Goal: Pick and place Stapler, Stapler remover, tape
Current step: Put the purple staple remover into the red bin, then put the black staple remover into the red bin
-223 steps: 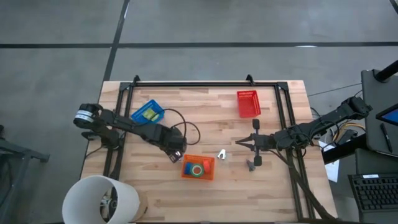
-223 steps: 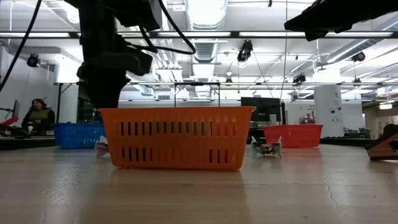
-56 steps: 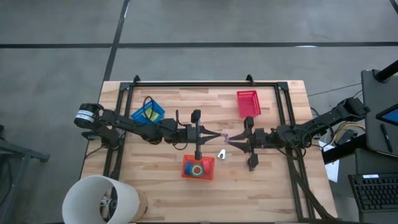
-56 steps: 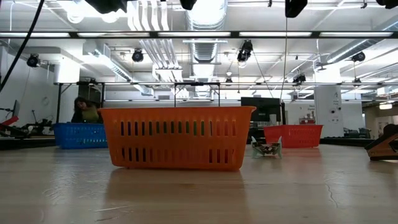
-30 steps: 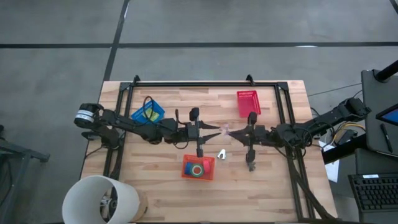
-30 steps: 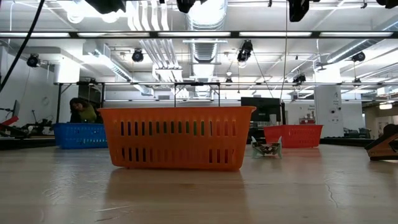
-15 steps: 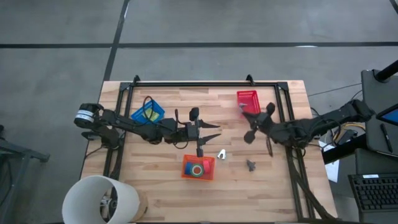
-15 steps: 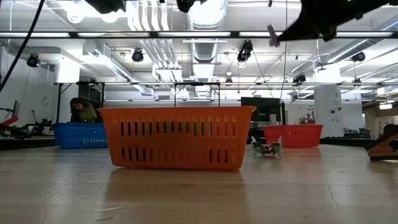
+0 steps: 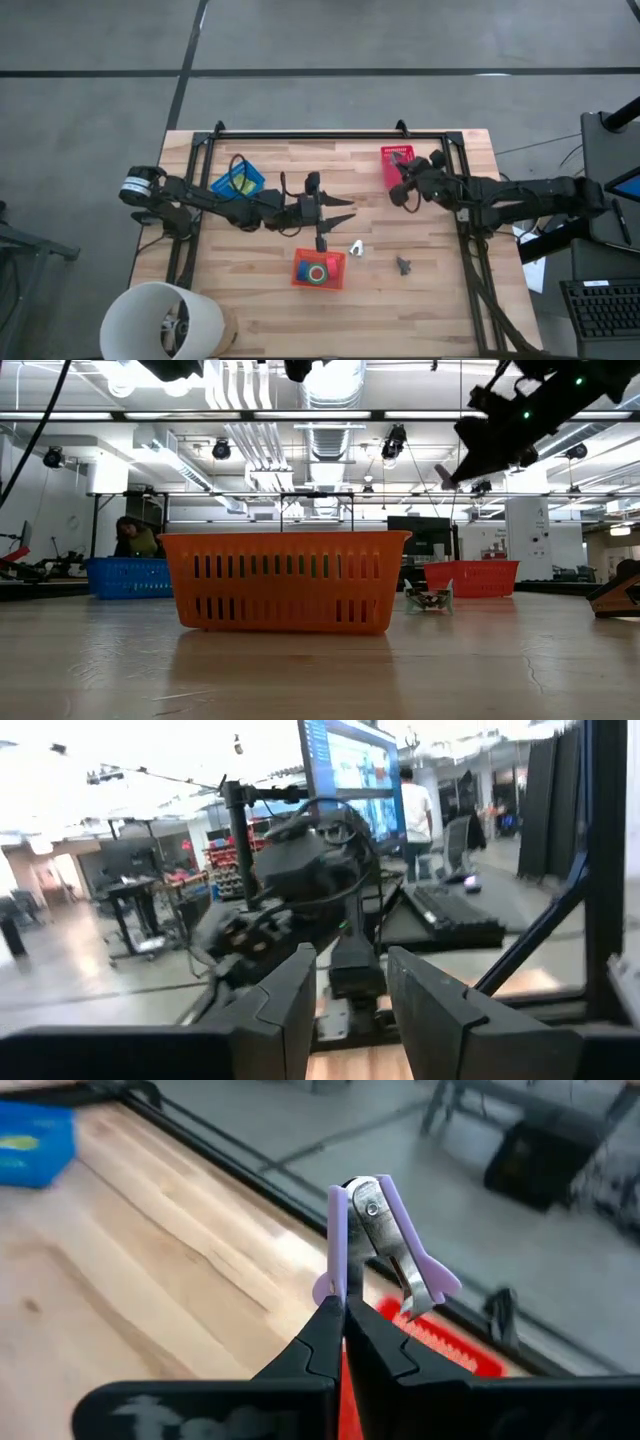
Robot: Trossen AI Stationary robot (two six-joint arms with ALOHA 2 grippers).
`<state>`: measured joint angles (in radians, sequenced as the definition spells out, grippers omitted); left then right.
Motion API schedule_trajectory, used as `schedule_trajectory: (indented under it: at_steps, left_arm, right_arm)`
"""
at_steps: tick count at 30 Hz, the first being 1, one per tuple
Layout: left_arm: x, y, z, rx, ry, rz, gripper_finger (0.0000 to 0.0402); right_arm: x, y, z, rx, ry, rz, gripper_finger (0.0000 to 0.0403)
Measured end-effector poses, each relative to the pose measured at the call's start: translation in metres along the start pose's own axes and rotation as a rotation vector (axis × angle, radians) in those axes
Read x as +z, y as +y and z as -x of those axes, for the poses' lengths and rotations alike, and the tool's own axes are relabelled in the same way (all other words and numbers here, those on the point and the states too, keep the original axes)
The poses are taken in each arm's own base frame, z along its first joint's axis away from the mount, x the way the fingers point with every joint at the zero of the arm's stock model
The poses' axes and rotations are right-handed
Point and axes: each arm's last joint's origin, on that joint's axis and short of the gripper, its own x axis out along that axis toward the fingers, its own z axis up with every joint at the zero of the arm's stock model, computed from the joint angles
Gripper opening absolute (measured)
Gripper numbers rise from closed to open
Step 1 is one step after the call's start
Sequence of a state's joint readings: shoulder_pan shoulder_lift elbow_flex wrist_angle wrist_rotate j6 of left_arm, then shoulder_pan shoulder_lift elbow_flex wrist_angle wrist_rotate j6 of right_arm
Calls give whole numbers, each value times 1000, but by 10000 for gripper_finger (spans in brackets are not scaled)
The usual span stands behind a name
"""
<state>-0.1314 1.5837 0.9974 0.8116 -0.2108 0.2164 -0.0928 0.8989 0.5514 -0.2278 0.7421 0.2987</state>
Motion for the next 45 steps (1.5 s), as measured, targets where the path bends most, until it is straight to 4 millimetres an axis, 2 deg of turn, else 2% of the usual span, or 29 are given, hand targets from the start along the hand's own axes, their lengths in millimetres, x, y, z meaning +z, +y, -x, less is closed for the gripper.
schedule_trajectory:
  at_steps: [3,9,25,37,45]
  left_arm:
    - [3,1,-1,2,-9,88,129]
    - [4,1,-2,3,-14,100,129]
    - [4,1,-2,3,-14,100,128]
    - [4,1,-2,3,-13,100,128]
    - [4,0,-2,2,-12,100,128]
  right_arm:
    - [-3,-11,-9,-19,69,-42,8]
    - [-14,-23,-29,-48,193,-63,8]
    - [-46,-23,-71,-108,440,29,8]
    - [-53,-22,-79,-127,479,52,13]
    - [-47,-24,-74,-119,443,44,72]
